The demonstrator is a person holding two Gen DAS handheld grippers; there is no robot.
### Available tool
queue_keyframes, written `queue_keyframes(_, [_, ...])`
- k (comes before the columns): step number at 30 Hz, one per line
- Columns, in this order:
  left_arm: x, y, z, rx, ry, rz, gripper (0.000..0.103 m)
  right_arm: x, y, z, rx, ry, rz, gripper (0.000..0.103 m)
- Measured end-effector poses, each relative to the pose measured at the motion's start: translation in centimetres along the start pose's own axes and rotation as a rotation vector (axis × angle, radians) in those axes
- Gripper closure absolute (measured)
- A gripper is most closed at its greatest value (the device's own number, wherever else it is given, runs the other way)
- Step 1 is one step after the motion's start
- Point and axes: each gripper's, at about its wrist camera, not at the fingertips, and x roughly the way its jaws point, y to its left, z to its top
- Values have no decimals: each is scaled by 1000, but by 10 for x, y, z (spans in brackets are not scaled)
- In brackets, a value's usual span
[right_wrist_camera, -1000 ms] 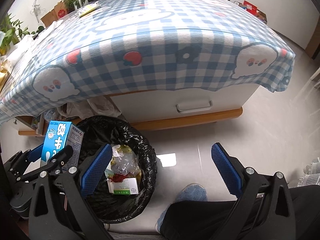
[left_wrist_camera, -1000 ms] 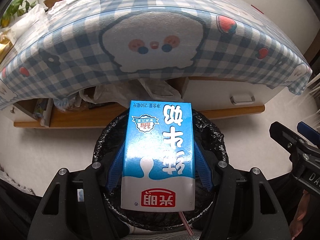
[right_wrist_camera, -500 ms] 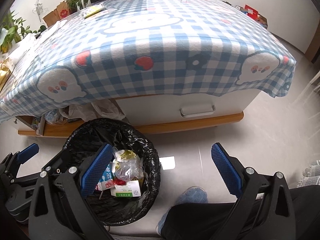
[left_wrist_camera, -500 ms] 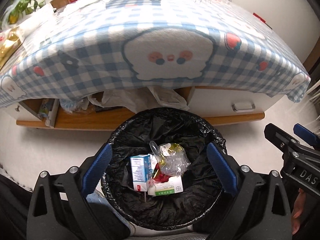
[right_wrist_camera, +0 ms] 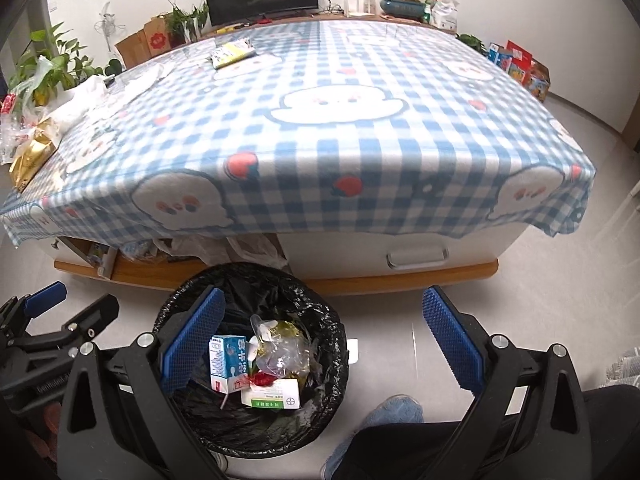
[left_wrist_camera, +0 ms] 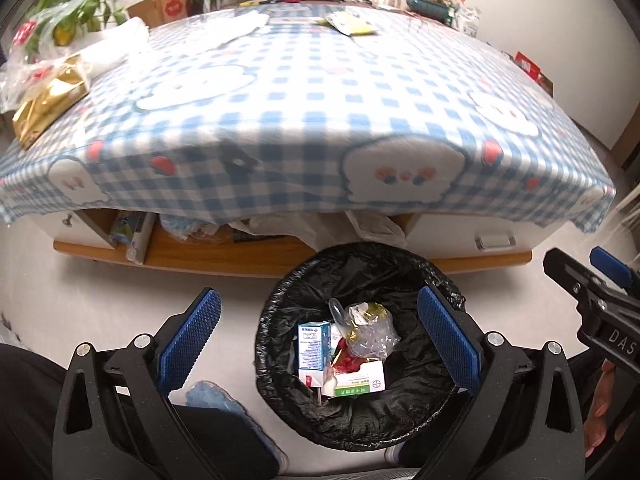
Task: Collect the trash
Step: 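Move both open tools from the bin back toward the table items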
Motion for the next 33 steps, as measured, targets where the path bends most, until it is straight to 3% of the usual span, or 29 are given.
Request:
queue_keyframes(19, [-47, 39, 42, -38, -91, 8, 6, -43, 35, 54, -73, -144, 20, 8])
queue_keyframes(33, [-47, 56, 83, -41, -137, 10, 6, -36, 54, 95, -97, -187, 48, 8])
